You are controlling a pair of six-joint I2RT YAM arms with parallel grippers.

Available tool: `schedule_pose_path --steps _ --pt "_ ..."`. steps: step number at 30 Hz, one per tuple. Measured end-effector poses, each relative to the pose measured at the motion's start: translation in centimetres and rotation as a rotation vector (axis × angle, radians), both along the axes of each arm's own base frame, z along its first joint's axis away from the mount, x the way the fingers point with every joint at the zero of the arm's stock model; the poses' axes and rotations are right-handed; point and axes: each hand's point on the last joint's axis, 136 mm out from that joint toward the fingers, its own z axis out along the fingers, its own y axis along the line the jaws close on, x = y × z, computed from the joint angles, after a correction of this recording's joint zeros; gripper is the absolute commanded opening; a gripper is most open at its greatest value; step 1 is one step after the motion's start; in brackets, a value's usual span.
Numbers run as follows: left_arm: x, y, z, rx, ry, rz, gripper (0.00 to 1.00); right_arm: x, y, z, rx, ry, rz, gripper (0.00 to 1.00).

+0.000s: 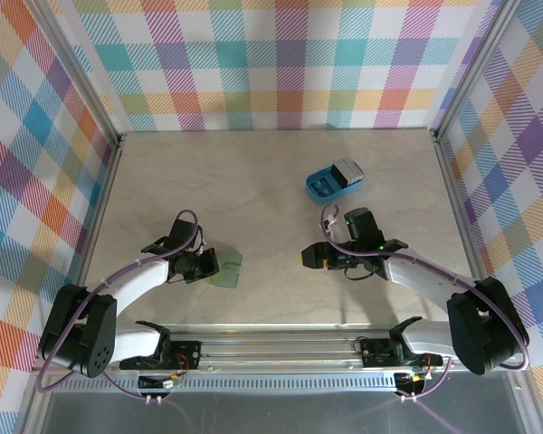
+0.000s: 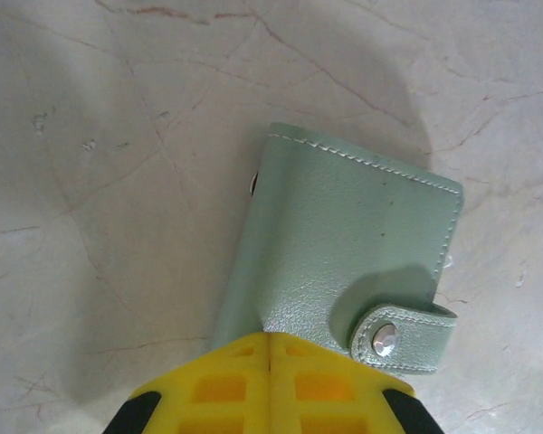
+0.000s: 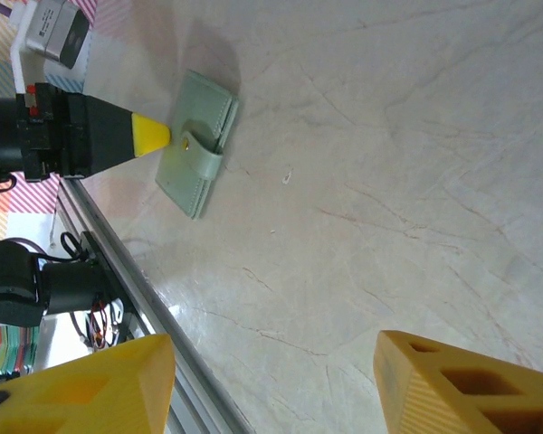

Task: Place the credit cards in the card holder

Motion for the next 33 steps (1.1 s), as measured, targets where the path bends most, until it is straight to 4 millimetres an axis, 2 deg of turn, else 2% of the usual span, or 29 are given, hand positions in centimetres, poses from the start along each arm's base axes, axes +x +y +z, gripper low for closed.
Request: schedule_pose_path --steps 5,9,18,23,26,30,33 --pt "0.1 -1.0 -0.5 -0.009 0.001 -0.013 0.00 0.6 -0.1 -0.3 -0.022 0.018 -0.039 0.60" --pt "0.2 -3.2 -0.4 -0.049 -0.013 -0.012 0.00 1.4 -0.2 0.1 -0.037 0.014 -0.074 0.61" --pt "1.8 -10.5 -0.2 -0.180 -0.060 0.075 0.00 2.5 -2.2 -0.7 -0.173 0.035 -0.179 0.64" --pt "3.9 -15.2 -0.1 -0.288 -0.089 0.121 0.00 2.9 -3.3 -0.6 -0.252 0.033 -0.219 0.59" --pt "4.5 -17.5 0.1 -0.332 -0.107 0.130 0.00 2.9 -4.2 -0.8 -0.304 0.035 -0.242 0.57" --pt "4.5 -18.2 0.3 -0.343 -0.124 0.154 0.00 3.0 -5.3 -1.0 -0.371 0.037 -0.266 0.56" --pt "4.5 -18.0 0.4 -0.343 -0.128 0.164 0.11 3.0 -5.8 -1.0 -0.408 0.032 -0.277 0.56"
